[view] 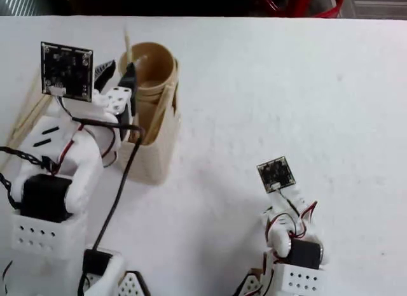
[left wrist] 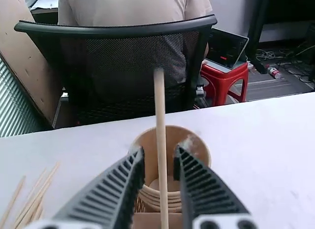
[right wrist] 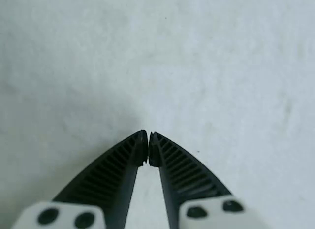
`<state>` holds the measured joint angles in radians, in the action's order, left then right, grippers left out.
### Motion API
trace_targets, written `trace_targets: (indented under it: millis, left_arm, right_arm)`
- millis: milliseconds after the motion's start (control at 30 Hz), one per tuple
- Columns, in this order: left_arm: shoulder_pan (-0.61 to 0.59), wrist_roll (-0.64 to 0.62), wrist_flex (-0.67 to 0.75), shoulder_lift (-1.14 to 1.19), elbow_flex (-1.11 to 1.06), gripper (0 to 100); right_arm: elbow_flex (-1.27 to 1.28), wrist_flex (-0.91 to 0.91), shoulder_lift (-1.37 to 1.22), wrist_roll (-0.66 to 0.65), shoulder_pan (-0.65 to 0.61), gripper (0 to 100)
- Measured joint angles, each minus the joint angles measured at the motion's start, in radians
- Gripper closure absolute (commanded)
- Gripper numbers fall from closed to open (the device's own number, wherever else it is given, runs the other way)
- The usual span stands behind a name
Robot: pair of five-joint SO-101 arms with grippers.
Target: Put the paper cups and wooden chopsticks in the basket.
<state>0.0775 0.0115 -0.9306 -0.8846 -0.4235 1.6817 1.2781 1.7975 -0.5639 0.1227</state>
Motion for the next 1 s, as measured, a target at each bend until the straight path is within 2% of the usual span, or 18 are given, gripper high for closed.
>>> trace_targets:
  millis: [233,300,533,667,833,1000]
  left_arm:
    - [0.000,0.044,-0.006,0.000,0.000,88]
    - [-0.032,0.061,-0.035,0.000,0.000,88]
    - [-0.347,0.077,-0.101,-0.081,0.081,88]
    - [-0.523,0.187,-0.087,-0.115,0.133,88]
    - [-0.669,0.319,-0.080,0.081,0.149,88]
    - [-0.724,0.473,-0.103,0.374,0.149,88]
  right_arm:
    - [0.000,0.000,0.000,0.000,0.000,97.9]
    - [0.000,0.000,0.000,0.000,0.000,97.9]
    - [0.000,0.000,0.000,0.000,0.000,97.9]
    - [0.000,0.000,0.000,0.000,0.000,97.9]
    - [0.000,0.000,0.000,0.000,0.000,97.9]
    - [0.000,0.000,0.000,0.000,0.000,97.9]
